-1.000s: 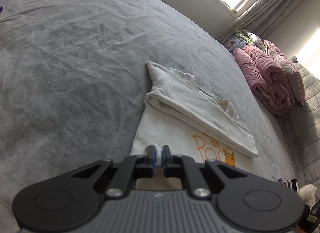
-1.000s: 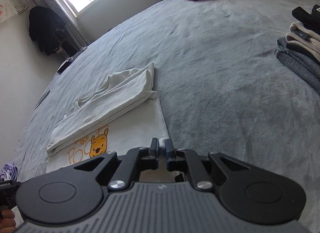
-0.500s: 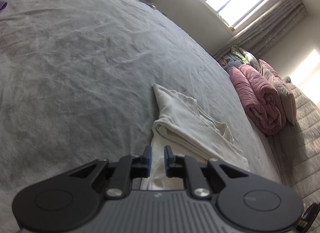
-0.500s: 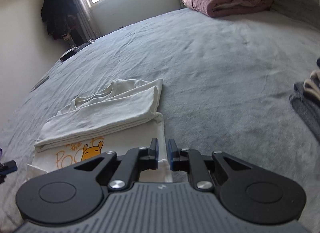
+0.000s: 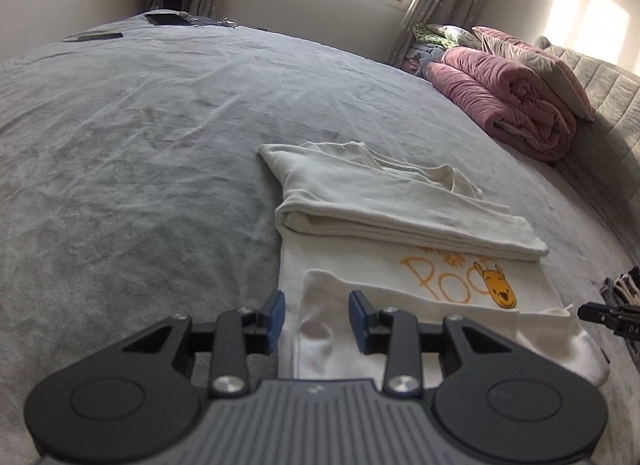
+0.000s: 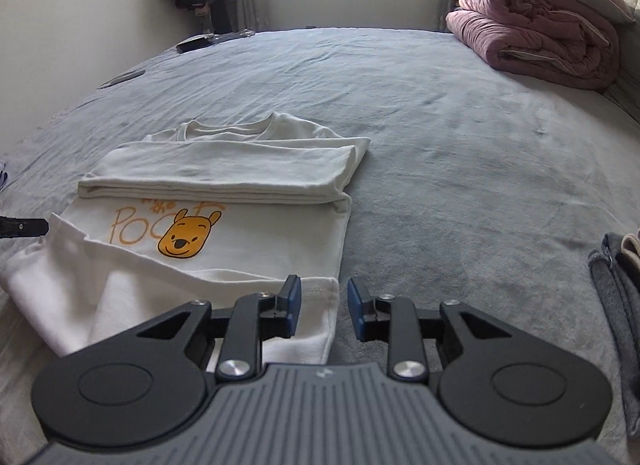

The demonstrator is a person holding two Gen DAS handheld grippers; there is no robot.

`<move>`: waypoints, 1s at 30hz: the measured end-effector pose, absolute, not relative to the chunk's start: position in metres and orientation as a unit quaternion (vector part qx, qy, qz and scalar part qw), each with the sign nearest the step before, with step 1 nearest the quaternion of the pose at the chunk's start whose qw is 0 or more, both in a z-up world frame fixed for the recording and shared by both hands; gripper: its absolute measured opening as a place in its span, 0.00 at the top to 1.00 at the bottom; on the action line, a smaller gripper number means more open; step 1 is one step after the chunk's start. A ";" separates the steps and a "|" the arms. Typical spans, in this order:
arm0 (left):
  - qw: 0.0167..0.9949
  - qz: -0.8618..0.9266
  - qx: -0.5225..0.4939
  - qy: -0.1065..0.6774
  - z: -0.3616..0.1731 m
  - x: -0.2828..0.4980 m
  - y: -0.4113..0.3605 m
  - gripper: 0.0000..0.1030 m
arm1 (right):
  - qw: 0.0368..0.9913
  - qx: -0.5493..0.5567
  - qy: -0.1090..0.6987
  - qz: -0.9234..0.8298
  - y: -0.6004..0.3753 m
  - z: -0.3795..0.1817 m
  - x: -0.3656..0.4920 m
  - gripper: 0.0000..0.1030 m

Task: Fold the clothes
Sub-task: 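Lift the hem with both grippers and fold it toward the collar band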

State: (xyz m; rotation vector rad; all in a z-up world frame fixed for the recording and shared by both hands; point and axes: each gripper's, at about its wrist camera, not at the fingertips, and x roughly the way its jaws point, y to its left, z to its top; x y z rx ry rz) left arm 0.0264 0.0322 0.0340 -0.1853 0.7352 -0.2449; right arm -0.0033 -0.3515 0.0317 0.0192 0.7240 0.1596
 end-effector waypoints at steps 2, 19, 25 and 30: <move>0.925 -0.118 -0.068 0.355 0.033 0.024 0.026 0.66 | 0.931 0.003 0.356 0.079 -0.349 0.029 -0.001 0.71; 0.926 -0.132 -0.052 0.350 0.034 0.026 0.021 0.67 | 0.927 -0.009 0.368 0.078 -0.339 0.016 0.003 0.71; 0.925 -0.127 -0.028 0.356 0.026 0.033 0.014 0.77 | 0.926 -0.011 0.370 0.073 -0.337 0.013 0.004 0.71; 0.928 -0.119 -0.029 0.352 0.027 0.032 0.016 0.86 | 0.929 -0.016 0.364 0.061 -0.338 0.014 0.003 0.84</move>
